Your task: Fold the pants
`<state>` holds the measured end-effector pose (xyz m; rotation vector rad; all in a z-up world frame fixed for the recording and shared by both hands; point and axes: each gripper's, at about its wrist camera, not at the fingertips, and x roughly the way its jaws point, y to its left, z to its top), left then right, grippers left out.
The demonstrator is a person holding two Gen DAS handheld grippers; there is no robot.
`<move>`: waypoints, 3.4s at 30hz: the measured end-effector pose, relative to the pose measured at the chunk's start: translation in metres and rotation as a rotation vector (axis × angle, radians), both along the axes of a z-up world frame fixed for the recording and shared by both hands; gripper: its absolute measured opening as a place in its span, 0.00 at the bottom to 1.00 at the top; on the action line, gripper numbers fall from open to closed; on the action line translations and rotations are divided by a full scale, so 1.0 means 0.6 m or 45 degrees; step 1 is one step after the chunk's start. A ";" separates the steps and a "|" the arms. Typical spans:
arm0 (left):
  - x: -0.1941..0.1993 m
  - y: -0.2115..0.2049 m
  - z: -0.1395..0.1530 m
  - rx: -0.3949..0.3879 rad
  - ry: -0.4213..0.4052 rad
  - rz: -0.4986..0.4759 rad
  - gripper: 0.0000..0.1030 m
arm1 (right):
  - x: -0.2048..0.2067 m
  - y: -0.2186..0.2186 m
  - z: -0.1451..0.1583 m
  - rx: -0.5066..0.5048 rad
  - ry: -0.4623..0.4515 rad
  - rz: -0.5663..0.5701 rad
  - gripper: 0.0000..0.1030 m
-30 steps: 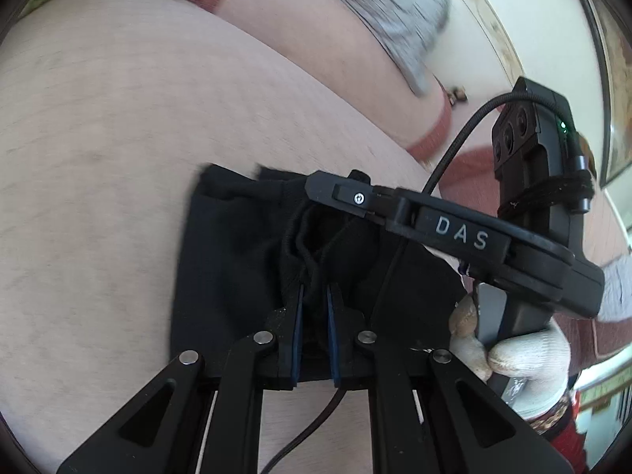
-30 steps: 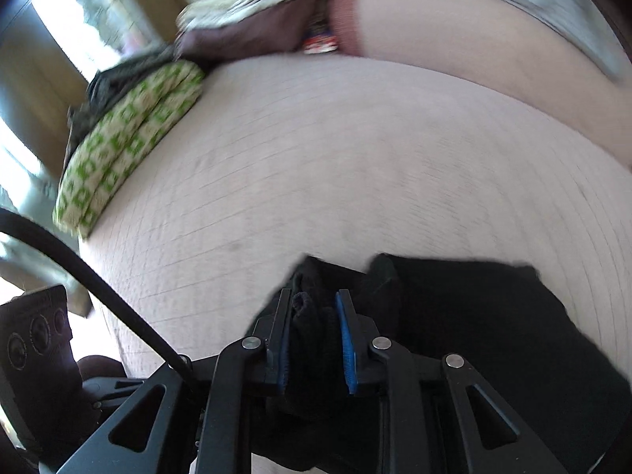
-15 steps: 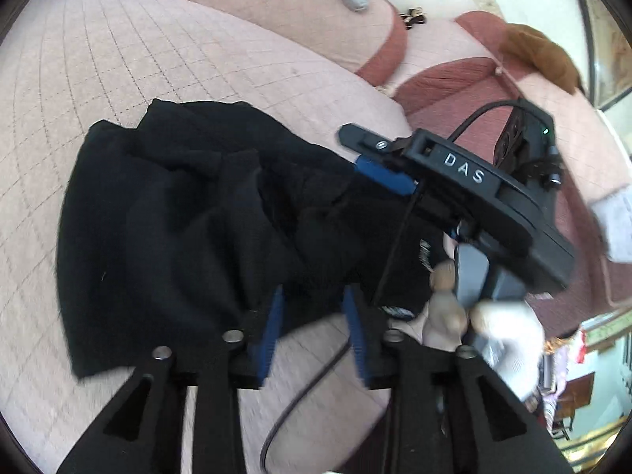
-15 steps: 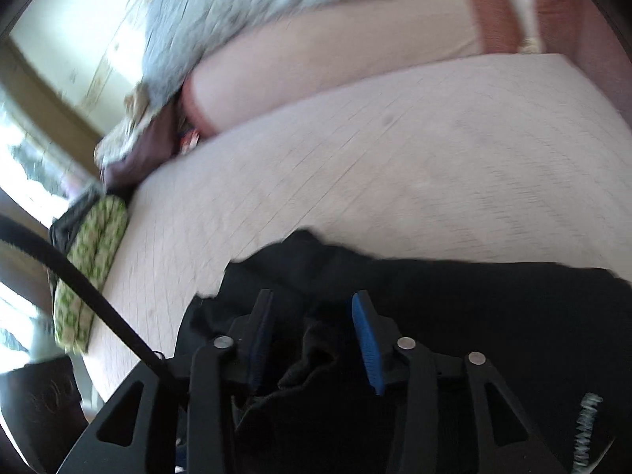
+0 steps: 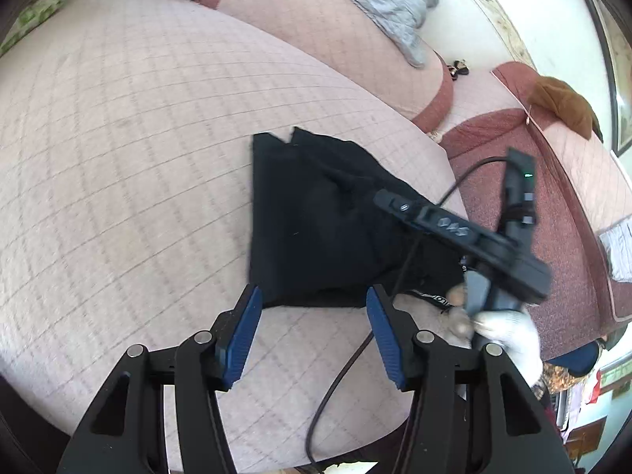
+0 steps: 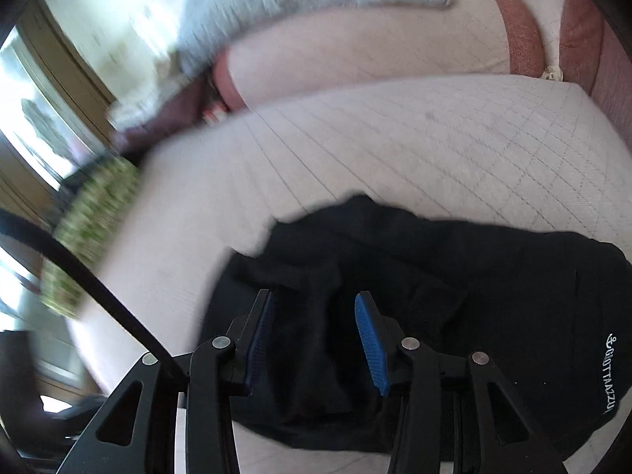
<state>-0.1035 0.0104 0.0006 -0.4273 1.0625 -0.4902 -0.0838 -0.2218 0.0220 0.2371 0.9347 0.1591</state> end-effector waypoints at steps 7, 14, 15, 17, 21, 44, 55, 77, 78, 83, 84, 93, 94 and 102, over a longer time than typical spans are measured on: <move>0.001 0.021 -0.012 -0.033 0.019 0.029 0.52 | -0.006 0.001 -0.019 0.067 0.018 0.029 0.06; 0.037 -0.023 -0.001 0.004 -0.025 -0.033 0.52 | -0.045 -0.052 -0.001 0.016 -0.014 -0.077 0.06; 0.045 -0.039 -0.005 0.005 -0.020 -0.051 0.52 | -0.048 -0.061 -0.007 0.015 0.001 -0.089 0.06; 0.056 -0.061 -0.014 0.018 -0.009 -0.080 0.52 | -0.051 -0.080 -0.026 0.049 0.037 -0.107 0.07; 0.078 -0.107 -0.051 0.131 0.029 -0.117 0.52 | -0.058 -0.112 -0.049 0.121 0.024 -0.188 0.16; 0.080 -0.152 -0.043 0.219 0.044 -0.173 0.59 | -0.105 -0.176 -0.045 0.410 -0.102 -0.418 0.37; 0.044 -0.189 0.039 0.214 -0.064 -0.301 0.59 | -0.226 -0.325 0.009 0.655 -0.297 -0.677 0.47; 0.022 -0.245 0.097 0.262 -0.149 -0.402 0.59 | -0.225 -0.413 -0.063 0.636 0.037 -0.428 0.09; 0.028 -0.255 0.097 0.269 -0.148 -0.419 0.59 | -0.242 -0.423 -0.067 0.694 0.042 -0.423 0.09; 0.070 -0.340 0.089 0.296 -0.114 -0.518 0.60 | -0.274 -0.443 -0.114 0.642 0.200 -0.397 0.19; 0.080 -0.368 0.090 0.304 -0.120 -0.543 0.60 | -0.280 -0.448 -0.118 0.645 0.197 -0.392 0.19; 0.156 -0.599 0.061 0.373 -0.075 -0.787 0.61 | -0.273 -0.477 -0.134 0.826 0.081 -0.322 0.56; 0.162 -0.621 0.051 0.383 -0.054 -0.815 0.61 | -0.267 -0.475 -0.135 0.826 0.080 -0.307 0.57; 0.193 -0.755 -0.056 0.585 0.093 -1.070 0.61 | -0.203 -0.440 -0.133 0.774 0.092 -0.176 0.57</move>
